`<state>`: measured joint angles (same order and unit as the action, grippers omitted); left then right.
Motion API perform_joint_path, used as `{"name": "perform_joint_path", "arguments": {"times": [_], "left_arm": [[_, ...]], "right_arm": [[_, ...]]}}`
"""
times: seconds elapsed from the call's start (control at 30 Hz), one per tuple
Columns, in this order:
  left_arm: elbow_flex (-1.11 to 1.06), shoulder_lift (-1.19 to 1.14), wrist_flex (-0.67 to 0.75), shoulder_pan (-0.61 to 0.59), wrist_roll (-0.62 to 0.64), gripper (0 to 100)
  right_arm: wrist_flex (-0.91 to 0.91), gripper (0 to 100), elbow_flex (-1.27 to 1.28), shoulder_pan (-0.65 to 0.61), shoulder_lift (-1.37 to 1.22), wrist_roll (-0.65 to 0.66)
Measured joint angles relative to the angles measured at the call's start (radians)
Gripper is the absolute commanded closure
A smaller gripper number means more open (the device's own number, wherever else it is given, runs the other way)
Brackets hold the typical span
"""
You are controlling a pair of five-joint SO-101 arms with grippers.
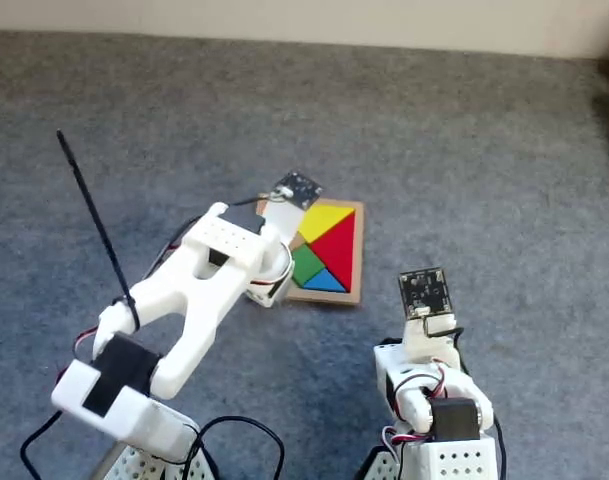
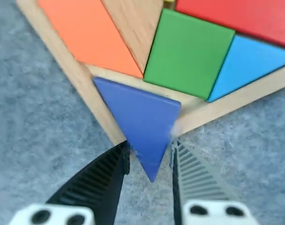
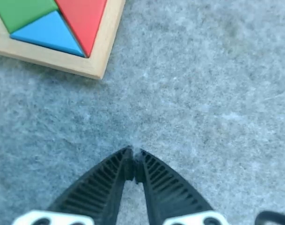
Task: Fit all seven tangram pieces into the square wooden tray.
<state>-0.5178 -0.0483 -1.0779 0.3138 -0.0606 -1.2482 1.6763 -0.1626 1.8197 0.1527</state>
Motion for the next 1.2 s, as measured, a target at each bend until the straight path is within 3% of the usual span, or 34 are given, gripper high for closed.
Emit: {"name": "perform_joint_path", "arguments": {"times": [0.37,0.6,1.2], "left_arm": [[-0.072,0.187,0.002,-0.003,0.002,90],[-0.072,0.192,0.002,-0.003,0.003,81],[-0.072,0.192,0.072,-0.008,0.043,80]], "right_arm": [[0.0,98.1,0.0,0.0,0.0,0.0],[0.0,98.1,0.0,0.0,0.0,0.0],[0.0,98.1,0.0,0.0,0.0,0.0]]}}
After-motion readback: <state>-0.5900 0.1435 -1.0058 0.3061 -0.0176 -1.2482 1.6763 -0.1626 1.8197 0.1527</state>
